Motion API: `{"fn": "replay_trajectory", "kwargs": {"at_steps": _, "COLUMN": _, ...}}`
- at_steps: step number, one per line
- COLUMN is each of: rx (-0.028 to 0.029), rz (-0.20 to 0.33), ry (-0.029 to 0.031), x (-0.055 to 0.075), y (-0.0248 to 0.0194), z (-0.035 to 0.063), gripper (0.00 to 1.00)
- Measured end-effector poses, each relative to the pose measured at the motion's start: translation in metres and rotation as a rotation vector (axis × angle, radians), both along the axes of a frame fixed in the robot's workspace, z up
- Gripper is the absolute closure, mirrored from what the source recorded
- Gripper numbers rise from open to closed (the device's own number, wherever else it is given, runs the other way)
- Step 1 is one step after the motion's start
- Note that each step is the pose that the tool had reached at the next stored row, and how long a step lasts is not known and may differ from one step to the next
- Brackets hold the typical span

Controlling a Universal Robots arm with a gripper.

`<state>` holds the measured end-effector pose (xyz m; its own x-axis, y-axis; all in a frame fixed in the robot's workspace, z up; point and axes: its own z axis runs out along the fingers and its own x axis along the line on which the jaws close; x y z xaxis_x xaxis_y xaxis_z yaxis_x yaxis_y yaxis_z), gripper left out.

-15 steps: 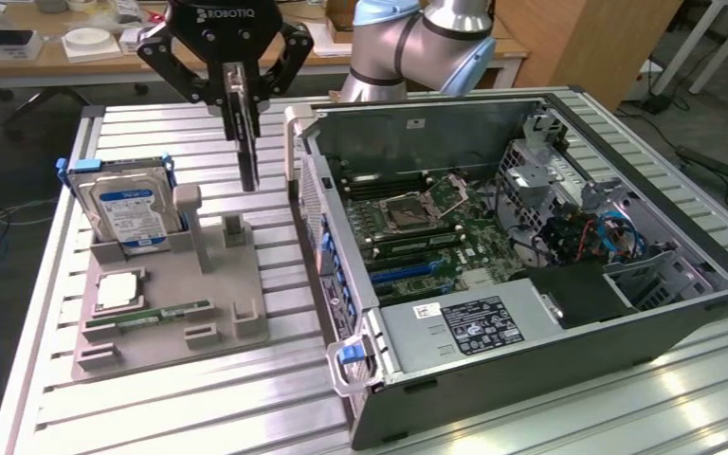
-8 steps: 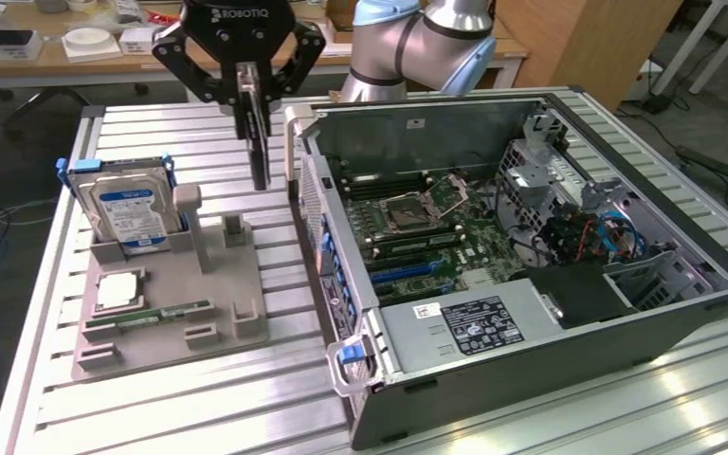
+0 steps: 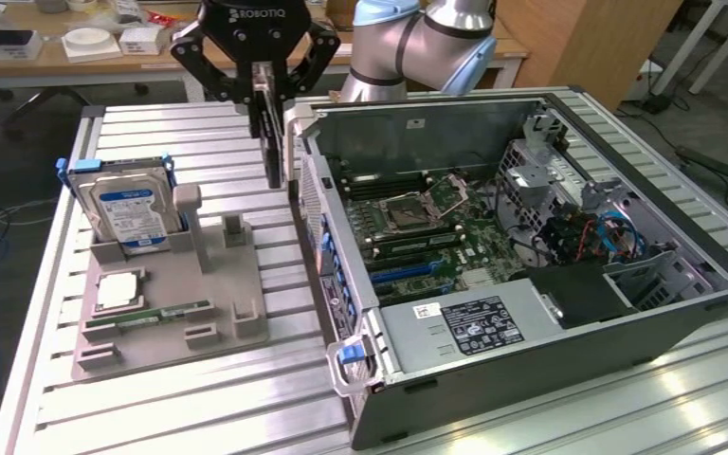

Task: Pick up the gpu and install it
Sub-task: 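Pick up the gpu and move the gpu toward the slot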

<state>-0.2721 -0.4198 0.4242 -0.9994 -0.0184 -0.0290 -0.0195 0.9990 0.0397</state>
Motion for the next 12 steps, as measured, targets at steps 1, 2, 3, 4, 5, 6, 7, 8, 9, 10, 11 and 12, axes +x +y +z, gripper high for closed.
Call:
{"fn": "replay_trajectory", "kwargs": {"at_steps": 1, "rx": -0.0001, "rz": 0.000, "ry": -0.0001, "x": 0.002, "y": 0.0000, "z": 0.0000, "gripper": 0.73}}
{"fn": "replay_trajectory", "kwargs": {"at_steps": 2, "rx": 0.0000, "rz": 0.000, "ry": -0.0002, "x": 0.003, "y": 0.0001, "z": 0.0000, "gripper": 0.73}}
{"fn": "replay_trajectory", "kwargs": {"at_steps": 3, "rx": -0.0001, "rz": 0.000, "ry": -0.0004, "x": 0.005, "y": 0.0001, "z": 0.0000, "gripper": 0.73}}
{"fn": "replay_trajectory", "kwargs": {"at_steps": 4, "rx": 0.0000, "rz": 0.000, "ry": -0.0006, "x": 0.006, "y": 0.0002, "z": 0.0000, "gripper": 0.73}}
{"fn": "replay_trajectory", "kwargs": {"at_steps": 5, "rx": 0.0000, "rz": 0.000, "ry": -0.0007, "x": 0.008, "y": 0.0002, "z": 0.0000, "gripper": 0.73}}
{"fn": "replay_trajectory", "kwargs": {"at_steps": 6, "rx": -0.0001, "rz": 0.000, "ry": -0.0008, "x": 0.009, "y": 0.0003, "z": 0.0000, "gripper": 0.73}}
{"fn": "replay_trajectory", "kwargs": {"at_steps": 7, "rx": -0.0001, "rz": 0.000, "ry": -0.0011, "x": 0.011, "y": 0.0003, "z": 0.0000, "gripper": 0.73}}
{"fn": "replay_trajectory", "kwargs": {"at_steps": 8, "rx": -0.0001, "rz": 0.000, "ry": -0.0012, "x": 0.012, "y": 0.0004, "z": 0.0000, "gripper": 0.73}}
{"fn": "replay_trajectory", "kwargs": {"at_steps": 9, "rx": -0.0001, "rz": 0.000, "ry": -0.0015, "x": 0.014, "y": 0.0005, "z": 0.0000, "gripper": 0.73}}
{"fn": "replay_trajectory", "kwargs": {"at_steps": 10, "rx": 0.0000, "rz": 0.000, "ry": -0.0022, "x": 0.015, "y": 0.0006, "z": -0.0001, "gripper": 0.73}}
{"fn": "replay_trajectory", "kwargs": {"at_steps": 11, "rx": -0.0001, "rz": 0.000, "ry": -0.0030, "x": 0.016, "y": 0.0006, "z": -0.0001, "gripper": 0.73}}
{"fn": "replay_trajectory", "kwargs": {"at_steps": 12, "rx": -0.0004, "rz": 0.000, "ry": -0.0038, "x": 0.018, "y": 0.0007, "z": -0.0001, "gripper": 0.73}}
